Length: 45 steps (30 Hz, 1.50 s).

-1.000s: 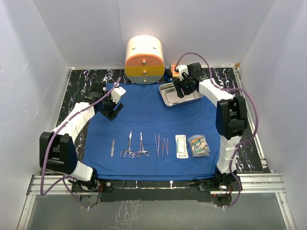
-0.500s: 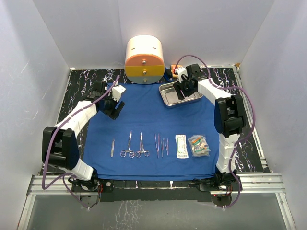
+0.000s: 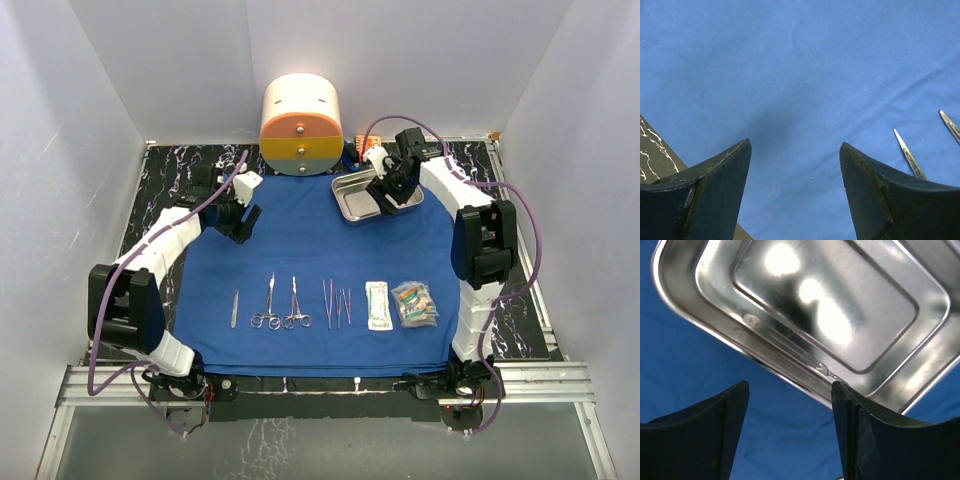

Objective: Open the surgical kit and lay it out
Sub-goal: Adjust the container in the surgical kit.

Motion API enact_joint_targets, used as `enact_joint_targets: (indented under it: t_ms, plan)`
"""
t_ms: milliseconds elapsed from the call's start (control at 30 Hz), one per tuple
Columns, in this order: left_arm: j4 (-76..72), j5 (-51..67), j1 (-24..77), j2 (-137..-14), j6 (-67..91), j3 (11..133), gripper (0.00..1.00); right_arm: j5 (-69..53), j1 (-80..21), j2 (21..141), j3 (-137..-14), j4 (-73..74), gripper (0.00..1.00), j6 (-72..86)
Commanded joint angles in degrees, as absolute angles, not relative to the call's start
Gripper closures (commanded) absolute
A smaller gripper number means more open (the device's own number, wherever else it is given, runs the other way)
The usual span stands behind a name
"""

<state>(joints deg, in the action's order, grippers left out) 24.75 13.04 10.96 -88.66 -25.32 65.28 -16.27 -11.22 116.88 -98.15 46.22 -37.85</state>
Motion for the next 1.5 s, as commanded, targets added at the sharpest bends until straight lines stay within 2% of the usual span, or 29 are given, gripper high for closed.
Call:
enact_joint_targets:
  t_ms: [0,333,567,700,967,1067,1467]
  plan:
    - [24.69,15.86,10.63,-88.92,-24.48,67.27,0.30,-20.75,-11.25,116.08,-102.49,53.00,0.34,-45.25]
    - [25.22,16.42,10.59,-90.03,-24.09,68.23,0.29,-20.10,-12.39,124.14,-109.24,56.32,0.36,-48.30]
    - [25.69,17.00,10.63,-91.19,-23.58,69.57,0.28,-19.37,-13.44,126.94,-109.87,57.52,0.41,-49.77]
    - [25.92,17.81,10.62,-91.26,-23.25,69.61,0.28,-19.51,-14.39,126.64,-110.05,57.13,0.52,-49.53]
    - [26.08,17.49,10.55,-90.74,-23.53,69.60,0.27,-20.87,-15.82,124.85,-110.69,59.24,0.89,-49.95]
    - [26.18,17.49,10.54,-90.58,-23.47,69.74,0.27,-21.83,-15.84,124.65,-113.02,61.55,0.99,-49.89]
    - [26.10,18.02,10.27,-90.20,-23.23,69.51,0.27,-24.73,-15.86,123.18,-119.50,67.97,1.00,-53.43]
